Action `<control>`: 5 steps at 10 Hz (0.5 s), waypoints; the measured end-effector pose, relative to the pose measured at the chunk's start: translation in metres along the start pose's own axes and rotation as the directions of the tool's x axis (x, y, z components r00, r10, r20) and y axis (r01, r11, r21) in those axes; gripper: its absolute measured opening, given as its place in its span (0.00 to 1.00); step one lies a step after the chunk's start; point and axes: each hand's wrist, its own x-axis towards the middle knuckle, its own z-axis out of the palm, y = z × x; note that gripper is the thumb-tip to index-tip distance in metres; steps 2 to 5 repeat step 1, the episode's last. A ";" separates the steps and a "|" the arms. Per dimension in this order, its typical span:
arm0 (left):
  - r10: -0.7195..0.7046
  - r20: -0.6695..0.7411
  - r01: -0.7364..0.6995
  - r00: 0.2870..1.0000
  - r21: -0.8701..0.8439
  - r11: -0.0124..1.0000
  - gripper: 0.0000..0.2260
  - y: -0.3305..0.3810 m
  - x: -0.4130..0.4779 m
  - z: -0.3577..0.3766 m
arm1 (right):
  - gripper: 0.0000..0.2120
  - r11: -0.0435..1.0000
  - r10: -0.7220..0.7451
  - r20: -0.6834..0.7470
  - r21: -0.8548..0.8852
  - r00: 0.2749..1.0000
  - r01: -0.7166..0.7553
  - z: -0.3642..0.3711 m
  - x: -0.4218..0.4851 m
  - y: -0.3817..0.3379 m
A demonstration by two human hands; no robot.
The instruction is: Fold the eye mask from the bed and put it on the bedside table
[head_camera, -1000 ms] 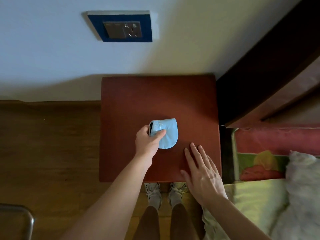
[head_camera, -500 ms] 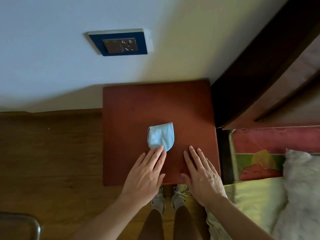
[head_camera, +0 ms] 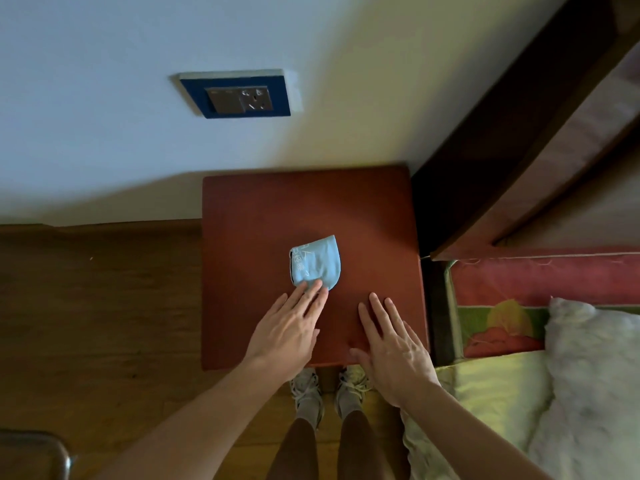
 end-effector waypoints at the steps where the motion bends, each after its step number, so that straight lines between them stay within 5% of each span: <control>1: 0.005 -0.006 -0.005 1.000 -0.029 1.000 0.29 0.008 -0.009 -0.036 | 0.35 0.999 0.019 0.048 0.024 0.999 -0.020 -0.042 -0.008 -0.008; 5: 0.005 -0.006 -0.005 1.000 -0.029 1.000 0.29 0.008 -0.009 -0.036 | 0.35 0.999 0.019 0.048 0.024 0.999 -0.020 -0.042 -0.008 -0.008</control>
